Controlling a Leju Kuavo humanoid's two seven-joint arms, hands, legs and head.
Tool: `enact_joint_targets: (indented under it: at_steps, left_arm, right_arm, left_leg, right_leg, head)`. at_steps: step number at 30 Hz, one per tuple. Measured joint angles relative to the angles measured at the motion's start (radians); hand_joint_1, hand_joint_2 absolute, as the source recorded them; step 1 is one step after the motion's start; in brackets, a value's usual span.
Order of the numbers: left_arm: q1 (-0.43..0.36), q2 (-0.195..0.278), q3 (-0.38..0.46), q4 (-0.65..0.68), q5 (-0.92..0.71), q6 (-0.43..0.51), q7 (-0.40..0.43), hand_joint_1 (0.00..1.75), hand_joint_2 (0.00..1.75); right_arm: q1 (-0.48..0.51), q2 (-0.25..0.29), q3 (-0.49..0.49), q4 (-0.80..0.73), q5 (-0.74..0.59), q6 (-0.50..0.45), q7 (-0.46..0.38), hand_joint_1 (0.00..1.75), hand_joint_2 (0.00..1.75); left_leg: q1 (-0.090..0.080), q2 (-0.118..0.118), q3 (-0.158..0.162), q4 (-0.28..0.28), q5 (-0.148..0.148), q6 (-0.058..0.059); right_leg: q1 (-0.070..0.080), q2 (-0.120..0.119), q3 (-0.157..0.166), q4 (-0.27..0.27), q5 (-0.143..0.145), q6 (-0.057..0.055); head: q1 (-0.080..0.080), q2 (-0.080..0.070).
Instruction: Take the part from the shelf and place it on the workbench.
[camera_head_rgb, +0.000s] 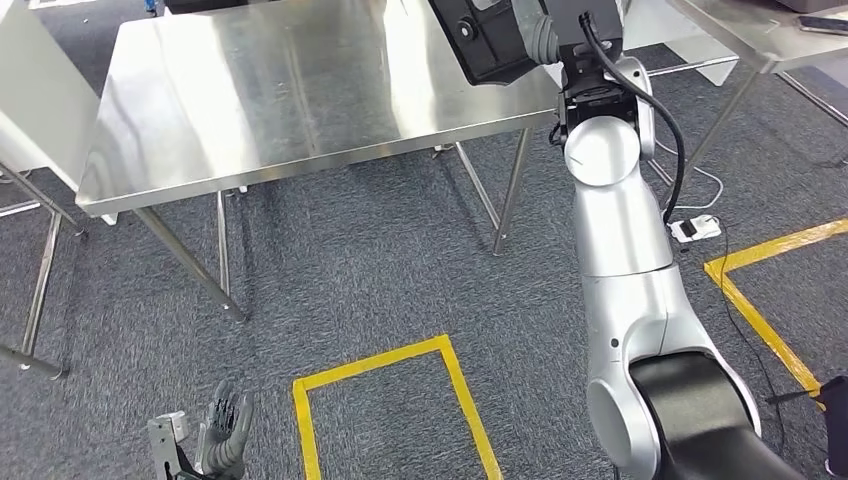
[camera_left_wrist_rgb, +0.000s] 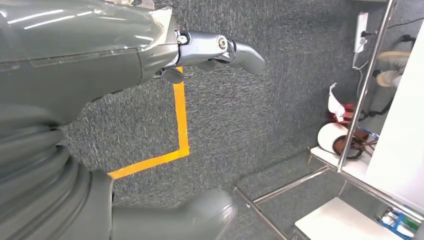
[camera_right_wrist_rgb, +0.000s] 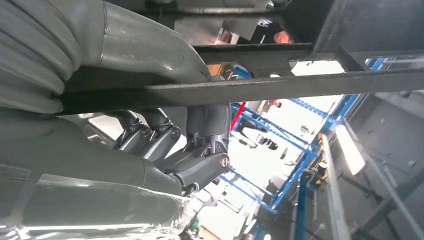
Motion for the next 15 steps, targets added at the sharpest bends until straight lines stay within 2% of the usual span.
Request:
enact_joint_targets:
  at_steps: [2,3,4,6,8,9,10,12,13,14,15]
  left_arm:
    - [0.002,0.000,0.000,-0.003,-0.015,0.005,0.007,0.00,1.75]
    - [0.003,0.000,0.000,-0.004,-0.024,0.010,0.013,0.00,1.75]
    - [0.003,0.000,0.000,-0.005,-0.032,0.015,0.018,0.00,1.75]
    - [0.001,-0.002,-0.001,-0.008,-0.042,0.019,0.025,0.00,1.75]
    - [0.001,-0.004,-0.002,-0.008,-0.047,0.019,0.029,0.00,1.75]
    - [0.003,-0.004,-0.002,-0.008,-0.049,0.019,0.030,0.00,1.75]
    - [0.004,-0.005,-0.002,-0.008,-0.050,0.019,0.031,0.00,1.75]
    - [0.005,-0.005,-0.003,-0.008,-0.054,0.019,0.030,0.00,1.75]
    - [0.005,-0.005,-0.004,-0.008,-0.055,0.019,0.030,0.00,1.75]
    - [0.004,-0.005,-0.005,-0.008,-0.057,0.019,0.030,0.00,1.75]
    - [0.005,-0.006,-0.006,-0.008,-0.058,0.019,0.030,0.00,1.75]
  right_arm:
    - [-0.002,-0.008,-0.004,0.012,0.012,-0.002,0.004,1.75,1.75]
    - [-0.002,-0.013,-0.008,0.017,0.016,-0.004,0.005,1.75,1.75]
    - [-0.003,-0.020,-0.013,0.023,0.018,-0.005,0.005,1.75,1.75]
    - [-0.005,-0.039,-0.025,0.036,0.019,-0.008,0.001,1.75,1.75]
    - [-0.003,-0.058,-0.034,0.051,0.018,-0.009,-0.005,1.75,1.75]
    - [-0.002,-0.066,-0.038,0.058,0.018,-0.009,-0.006,1.75,1.75]
    - [-0.001,-0.070,-0.041,0.064,0.018,-0.009,-0.008,1.75,1.75]
    - [-0.001,-0.078,-0.044,0.070,0.018,-0.009,-0.014,1.75,1.75]
    - [-0.001,-0.082,-0.045,0.071,0.018,-0.009,-0.019,1.75,1.75]
    - [-0.001,-0.087,-0.045,0.072,0.017,-0.009,-0.025,1.75,1.75]
    - [-0.001,-0.091,-0.045,0.073,0.015,-0.009,-0.033,1.75,1.75]
  left_leg:
    - [0.001,-0.026,0.001,-0.006,0.004,0.008]
    - [0.004,-0.039,0.004,-0.011,0.008,0.013]
    - [0.008,-0.051,0.007,-0.016,0.012,0.019]
    - [0.012,-0.077,0.010,-0.022,0.018,0.028]
    - [0.013,-0.107,0.009,-0.021,0.019,0.030]
    - [0.013,-0.122,0.009,-0.021,0.019,0.030]
    - [0.014,-0.136,0.009,-0.020,0.019,0.030]
    - [0.015,-0.161,0.009,-0.014,0.017,0.026]
    - [0.014,-0.172,0.007,-0.010,0.015,0.022]
    - [0.013,-0.181,0.003,-0.007,0.014,0.016]
    - [0.013,-0.188,0.000,-0.006,0.014,0.011]
  right_leg:
    - [0.004,-0.018,0.003,-0.002,-0.004,0.007]
    - [0.003,-0.007,0.002,0.005,-0.010,0.012]
    - [0.001,0.017,-0.007,0.027,-0.023,0.014]
    - [-0.006,0.077,-0.055,0.133,-0.067,0.015]
    - [-0.010,0.096,-0.120,0.261,-0.109,0.017]
    - [-0.012,0.097,-0.137,0.287,-0.111,0.022]
    - [-0.014,0.099,-0.134,0.271,-0.097,0.031]
    - [-0.023,0.118,-0.079,0.143,-0.038,0.051]
    - [-0.026,0.131,-0.048,0.078,-0.014,0.055]
    - [-0.027,0.140,-0.026,0.032,0.003,0.054]
    - [-0.026,0.145,-0.015,0.009,0.009,0.048]
  head:
    - [0.003,0.000]
    - [0.003,0.000]
    - [0.004,0.000]
    - [0.008,0.000]
    - [0.013,0.000]
    - [0.015,0.000]
    - [0.015,0.000]
    - [0.016,0.000]
    - [0.016,0.000]
    - [0.016,0.000]
    - [0.016,0.000]
